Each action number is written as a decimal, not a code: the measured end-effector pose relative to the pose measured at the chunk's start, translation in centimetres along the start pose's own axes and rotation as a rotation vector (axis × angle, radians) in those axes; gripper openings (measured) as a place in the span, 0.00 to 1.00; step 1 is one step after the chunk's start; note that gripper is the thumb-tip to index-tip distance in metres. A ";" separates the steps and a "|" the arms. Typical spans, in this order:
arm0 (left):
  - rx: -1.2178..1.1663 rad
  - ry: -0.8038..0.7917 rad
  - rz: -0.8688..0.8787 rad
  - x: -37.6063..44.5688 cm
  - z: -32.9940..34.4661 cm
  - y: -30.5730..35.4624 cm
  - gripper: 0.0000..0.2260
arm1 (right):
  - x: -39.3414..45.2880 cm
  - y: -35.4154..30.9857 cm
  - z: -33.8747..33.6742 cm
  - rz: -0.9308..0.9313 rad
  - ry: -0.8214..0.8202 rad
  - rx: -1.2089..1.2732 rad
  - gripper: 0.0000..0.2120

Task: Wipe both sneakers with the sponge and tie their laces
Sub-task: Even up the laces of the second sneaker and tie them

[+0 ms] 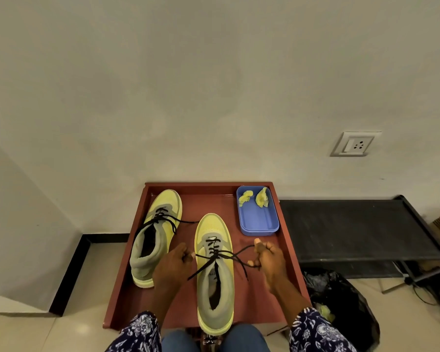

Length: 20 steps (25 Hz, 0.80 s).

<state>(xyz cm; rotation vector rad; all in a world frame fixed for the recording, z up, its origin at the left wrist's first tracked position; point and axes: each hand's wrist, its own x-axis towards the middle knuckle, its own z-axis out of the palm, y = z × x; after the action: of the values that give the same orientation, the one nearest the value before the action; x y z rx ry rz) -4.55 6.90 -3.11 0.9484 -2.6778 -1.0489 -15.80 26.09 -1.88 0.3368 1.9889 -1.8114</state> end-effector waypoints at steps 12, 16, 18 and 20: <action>-0.066 -0.032 0.193 -1.4 0.6 2.1 0.24 | 0.2 1.6 1.3 -0.228 -0.192 -0.856 0.19; -0.141 -0.091 0.198 -1.6 0.9 1.9 0.25 | 0.3 1.5 2.6 -0.460 -0.314 -0.931 0.24; -0.139 -0.102 0.195 -1.5 0.8 2.0 0.16 | 0.1 1.1 3.3 -0.550 -0.376 -0.942 0.19; -0.134 -0.084 0.223 -1.2 0.8 2.1 0.09 | -0.1 0.9 3.7 -0.584 -0.415 -0.917 0.14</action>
<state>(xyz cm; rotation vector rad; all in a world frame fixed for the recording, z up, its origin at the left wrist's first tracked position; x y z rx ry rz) -4.91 9.30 -2.18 0.5791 -2.6603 -1.2234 -14.79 22.56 -2.85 -0.8896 2.4518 -0.8921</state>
